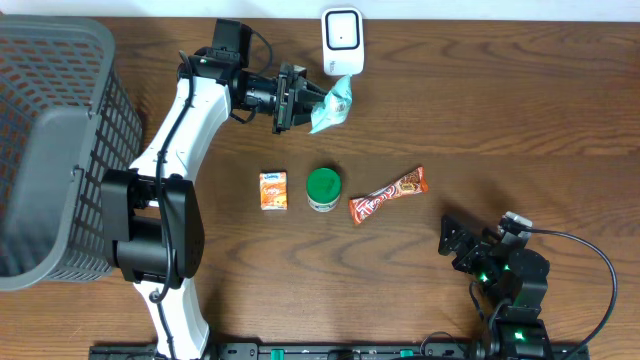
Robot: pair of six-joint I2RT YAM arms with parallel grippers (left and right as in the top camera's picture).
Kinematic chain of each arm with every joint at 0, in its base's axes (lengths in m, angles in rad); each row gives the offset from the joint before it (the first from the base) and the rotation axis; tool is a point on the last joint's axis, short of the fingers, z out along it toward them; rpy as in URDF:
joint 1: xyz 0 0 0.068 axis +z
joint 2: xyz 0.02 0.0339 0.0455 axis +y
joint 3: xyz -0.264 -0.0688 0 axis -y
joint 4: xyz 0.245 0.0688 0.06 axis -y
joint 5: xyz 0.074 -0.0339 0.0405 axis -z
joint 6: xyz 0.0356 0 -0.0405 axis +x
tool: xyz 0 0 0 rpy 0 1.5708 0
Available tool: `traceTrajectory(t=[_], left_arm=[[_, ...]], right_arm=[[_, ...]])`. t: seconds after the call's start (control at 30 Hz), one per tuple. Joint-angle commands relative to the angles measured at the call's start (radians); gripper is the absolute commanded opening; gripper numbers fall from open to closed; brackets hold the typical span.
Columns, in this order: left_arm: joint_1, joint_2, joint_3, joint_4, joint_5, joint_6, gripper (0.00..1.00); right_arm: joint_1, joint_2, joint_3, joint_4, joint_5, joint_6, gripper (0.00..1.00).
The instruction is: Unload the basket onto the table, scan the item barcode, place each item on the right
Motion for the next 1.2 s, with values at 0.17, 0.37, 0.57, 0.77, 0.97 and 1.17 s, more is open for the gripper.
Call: traceTrajectory(t=[0.17, 0.37, 0.57, 0.77, 0.97, 1.17], left_arm=[[0.002, 0.002, 0.004, 0.002, 0.042, -0.027, 0.08], [0.001, 0.002, 0.004, 0.19, -0.29, 0.091, 0.07], [-0.01, 0.002, 0.004, 0.282, -0.753, 0.19, 0.07], [-0.063, 0.002, 0.004, 0.43, -1.239, 0.209, 0.07], [-0.172, 0.003, 0.004, 0.648, -1.582, 0.254, 0.08], [-0.258, 0.045, 0.004, 0.854, -1.874, 0.353, 0.08]], right_arm=[[-0.007, -0.002, 0.0, -0.003, 0.005, -0.011, 0.99], [-0.007, -0.002, 0.0, -0.003, 0.005, -0.011, 0.99], [-0.007, -0.002, 0.0, -0.003, 0.005, -0.011, 0.99], [-0.007, -0.002, 0.0, -0.003, 0.005, -0.011, 0.99], [-0.007, -0.002, 0.0, -0.003, 0.005, -0.011, 0.99], [-0.007, -0.002, 0.0, -0.003, 0.005, -0.011, 0.99]])
